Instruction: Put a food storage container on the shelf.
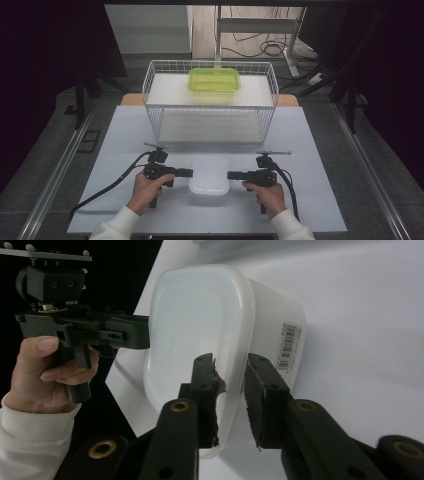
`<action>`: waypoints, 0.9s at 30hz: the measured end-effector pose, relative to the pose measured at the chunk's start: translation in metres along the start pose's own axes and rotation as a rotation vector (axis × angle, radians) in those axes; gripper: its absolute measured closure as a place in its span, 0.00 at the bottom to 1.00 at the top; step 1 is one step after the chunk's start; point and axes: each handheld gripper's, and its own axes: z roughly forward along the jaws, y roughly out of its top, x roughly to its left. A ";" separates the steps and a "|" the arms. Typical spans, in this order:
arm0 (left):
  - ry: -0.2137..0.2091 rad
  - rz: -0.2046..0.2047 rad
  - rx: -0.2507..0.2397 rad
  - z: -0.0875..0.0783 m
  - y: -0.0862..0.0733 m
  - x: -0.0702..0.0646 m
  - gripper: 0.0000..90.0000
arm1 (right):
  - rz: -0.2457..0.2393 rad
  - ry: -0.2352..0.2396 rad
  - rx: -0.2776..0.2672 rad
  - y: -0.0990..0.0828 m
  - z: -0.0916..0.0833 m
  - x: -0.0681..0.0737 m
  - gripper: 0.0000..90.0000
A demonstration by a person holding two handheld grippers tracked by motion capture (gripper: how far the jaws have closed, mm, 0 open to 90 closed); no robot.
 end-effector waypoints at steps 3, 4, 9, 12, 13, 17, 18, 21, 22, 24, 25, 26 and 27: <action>0.000 0.001 -0.009 -0.001 -0.002 0.000 0.85 | -0.001 0.001 0.001 0.000 0.000 0.001 0.85; 0.002 0.000 -0.011 -0.002 -0.002 -0.001 0.86 | -0.005 -0.001 0.001 0.000 0.000 0.001 0.86; 0.009 0.016 -0.029 -0.004 -0.003 -0.005 0.88 | -0.049 -0.019 -0.009 0.001 -0.002 0.005 0.87; 0.012 0.039 -0.049 -0.008 -0.003 -0.009 0.88 | -0.085 -0.017 -0.022 0.003 -0.003 0.009 0.87; 0.012 0.039 -0.049 -0.008 -0.003 -0.009 0.88 | -0.085 -0.017 -0.022 0.003 -0.003 0.009 0.87; 0.028 0.069 -0.064 -0.012 -0.002 -0.015 0.88 | -0.120 -0.021 -0.035 0.004 -0.006 0.014 0.87; 0.025 0.075 -0.070 -0.015 -0.002 -0.016 0.88 | -0.135 -0.018 -0.041 0.005 -0.007 0.016 0.87; 0.023 0.080 -0.076 -0.018 -0.002 -0.018 0.88 | -0.146 -0.011 -0.047 0.005 -0.008 0.019 0.87; 0.022 0.083 -0.081 -0.019 -0.002 -0.018 0.88 | -0.155 -0.009 -0.049 0.006 -0.009 0.021 0.87; 0.017 0.088 -0.089 -0.021 -0.002 -0.020 0.88 | -0.168 -0.006 -0.055 0.006 -0.010 0.024 0.87; 0.018 0.088 -0.092 -0.022 -0.002 -0.020 0.88 | -0.173 -0.005 -0.057 0.006 -0.011 0.025 0.87; 0.018 0.089 -0.096 -0.022 -0.002 -0.021 0.88 | -0.179 -0.006 -0.059 0.007 -0.011 0.026 0.87; 0.021 0.093 -0.095 -0.023 -0.002 -0.021 0.88 | -0.187 -0.007 -0.062 0.007 -0.011 0.027 0.87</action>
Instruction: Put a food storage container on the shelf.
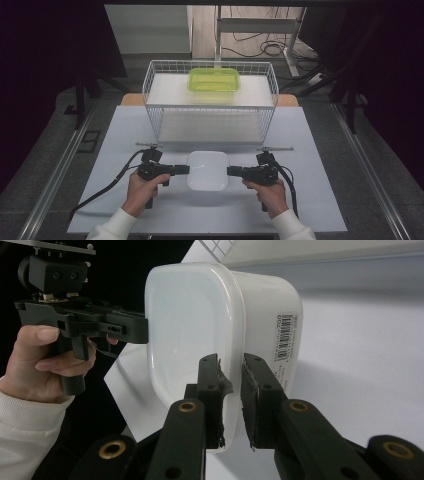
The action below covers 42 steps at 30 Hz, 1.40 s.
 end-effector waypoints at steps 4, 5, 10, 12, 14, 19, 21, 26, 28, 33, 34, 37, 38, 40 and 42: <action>0.009 0.011 -0.008 -0.003 0.000 -0.002 0.88 | -0.027 -0.006 0.007 0.002 -0.001 0.004 0.87; 0.008 0.014 -0.012 -0.004 0.000 -0.003 0.88 | -0.036 -0.003 0.002 0.002 -0.001 0.004 0.87; 0.051 0.072 -0.026 -0.009 0.004 -0.015 0.88 | -0.065 -0.010 -0.004 0.005 -0.002 0.008 0.87; 0.039 0.072 -0.032 -0.010 0.004 -0.015 0.88 | -0.069 -0.005 -0.013 0.005 -0.004 0.008 0.87; 0.049 0.079 -0.031 -0.011 0.004 -0.016 0.88 | -0.082 0.004 -0.020 0.006 -0.006 0.011 0.87; 0.045 0.082 -0.041 -0.013 0.006 -0.017 0.88 | -0.093 0.005 -0.021 0.008 -0.007 0.013 0.87; 0.054 0.098 -0.042 -0.014 0.007 -0.019 0.88 | -0.102 0.000 -0.026 0.010 -0.007 0.014 0.87; 0.051 0.111 -0.051 -0.017 0.012 -0.025 0.88 | -0.109 -0.002 -0.034 0.012 -0.009 0.015 0.87; 0.036 0.110 -0.060 -0.018 0.014 -0.025 0.88 | -0.115 0.005 -0.045 0.014 -0.013 0.017 0.87; 0.033 0.121 -0.066 -0.020 0.020 -0.026 0.88 | -0.138 0.006 -0.052 0.021 -0.018 0.021 0.87; 0.039 0.130 -0.069 -0.020 0.022 -0.028 0.88 | -0.143 0.001 -0.053 0.022 -0.018 0.022 0.87; 0.036 0.141 -0.081 -0.024 0.030 -0.032 0.88 | -0.148 0.002 -0.065 0.027 -0.021 0.024 0.87; 0.036 0.143 -0.086 -0.025 0.032 -0.034 0.88 | -0.154 0.001 -0.071 0.029 -0.022 0.024 0.87; 0.039 0.155 -0.092 -0.027 0.037 -0.037 0.88 | -0.161 0.003 -0.079 0.034 -0.024 0.027 0.87; 0.037 0.158 -0.100 -0.030 0.041 -0.039 0.88 | -0.174 0.001 -0.088 0.039 -0.026 0.030 0.87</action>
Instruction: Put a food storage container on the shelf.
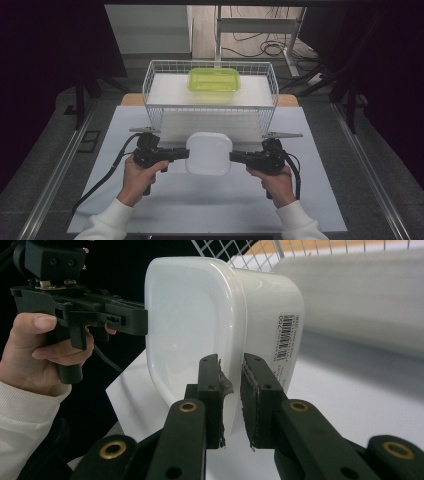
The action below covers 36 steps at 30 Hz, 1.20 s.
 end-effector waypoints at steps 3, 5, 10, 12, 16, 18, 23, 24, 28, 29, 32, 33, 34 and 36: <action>0.003 0.013 -0.012 -0.003 0.006 -0.002 0.88 | -0.017 -0.003 -0.008 0.008 -0.002 0.003 0.87; 0.002 0.021 -0.019 -0.004 0.010 -0.003 0.88 | -0.025 -0.002 -0.013 0.013 -0.004 0.005 0.88; 0.000 0.041 -0.033 -0.010 0.021 -0.008 0.88 | -0.041 0.000 -0.029 0.025 -0.009 0.009 0.88; 0.001 0.047 -0.035 -0.011 0.023 -0.009 0.88 | -0.043 -0.001 -0.031 0.026 -0.009 0.010 0.88; -0.007 0.057 -0.044 -0.014 0.029 -0.010 0.88 | -0.055 0.005 -0.043 0.033 -0.012 0.013 0.88; -0.006 0.061 -0.048 -0.015 0.032 -0.011 0.88 | -0.062 0.003 -0.047 0.036 -0.013 0.014 0.88; -0.006 0.072 -0.059 -0.017 0.044 -0.014 0.88 | -0.073 -0.003 -0.059 0.047 -0.017 0.017 0.88; -0.006 0.072 -0.059 -0.017 0.044 -0.014 0.88 | -0.073 -0.003 -0.059 0.047 -0.017 0.017 0.88; -0.011 0.080 -0.067 -0.018 0.055 -0.016 0.88 | -0.088 -0.007 -0.070 0.057 -0.021 0.019 0.88; -0.012 0.081 -0.070 -0.019 0.058 -0.016 0.88 | -0.094 -0.006 -0.074 0.060 -0.022 0.019 0.88; -0.010 0.090 -0.076 -0.020 0.068 -0.018 0.88 | -0.100 -0.007 -0.080 0.070 -0.024 0.020 0.88; -0.009 0.093 -0.079 -0.020 0.072 -0.019 0.88 | -0.102 -0.010 -0.081 0.073 -0.025 0.020 0.88; -0.010 0.095 -0.082 -0.021 0.076 -0.019 0.88 | -0.104 -0.012 -0.083 0.077 -0.026 0.021 0.88; -0.011 0.097 -0.090 -0.023 0.083 -0.021 0.88 | -0.115 -0.014 -0.092 0.084 -0.029 0.022 0.88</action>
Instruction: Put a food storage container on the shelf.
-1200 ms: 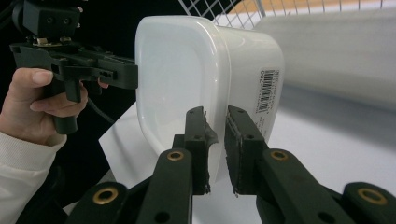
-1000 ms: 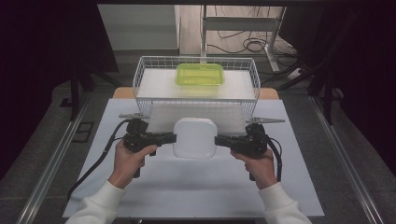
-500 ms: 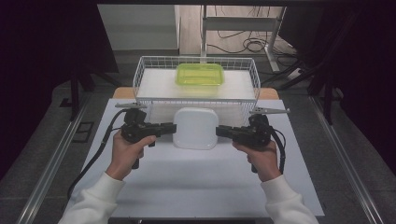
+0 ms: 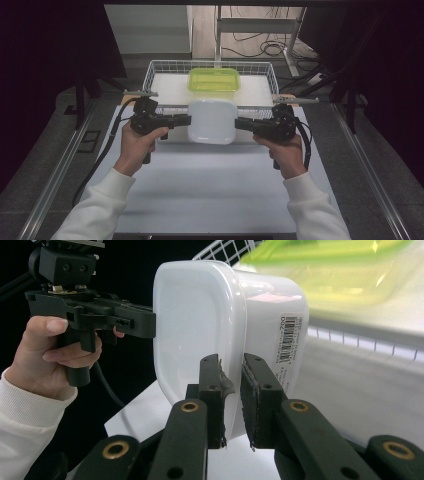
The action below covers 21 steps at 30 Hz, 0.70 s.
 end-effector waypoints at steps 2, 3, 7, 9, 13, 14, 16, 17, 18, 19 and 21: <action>0.004 0.011 -0.006 -0.002 0.008 -0.002 0.88 | -0.008 -0.002 -0.005 0.009 -0.002 0.001 0.88; 0.003 0.012 -0.012 -0.003 0.012 -0.003 0.88 | -0.014 -0.004 -0.007 0.013 -0.002 0.002 0.88; 0.002 0.029 -0.030 -0.008 0.029 -0.003 0.87 | -0.036 -0.004 -0.022 0.031 -0.005 0.006 0.88; 0.003 0.027 -0.037 -0.010 0.038 -0.003 0.87 | -0.047 -0.007 -0.029 0.046 -0.005 0.007 0.88; 0.006 0.028 -0.046 -0.010 0.056 0.002 0.87 | -0.053 -0.005 -0.040 0.064 -0.002 0.004 0.88; 0.005 0.025 -0.048 -0.011 0.060 0.003 0.87 | -0.053 -0.005 -0.040 0.064 -0.002 0.004 0.88; 0.006 0.018 -0.049 -0.011 0.068 0.006 0.87 | -0.056 -0.004 -0.043 0.073 0.000 0.002 0.88; 0.008 0.016 -0.053 -0.011 0.072 0.007 0.87 | -0.057 -0.005 -0.041 0.078 0.001 0.001 0.88; 0.010 0.015 -0.054 -0.011 0.075 0.008 0.87 | -0.058 -0.005 -0.040 0.082 0.002 0.000 0.87; 0.004 0.007 -0.053 -0.010 0.082 0.012 0.87 | -0.064 -0.007 -0.038 0.090 0.004 -0.001 0.87; 0.001 0.002 -0.054 -0.010 0.085 0.014 0.87 | -0.060 -0.003 -0.035 0.097 0.005 -0.003 0.87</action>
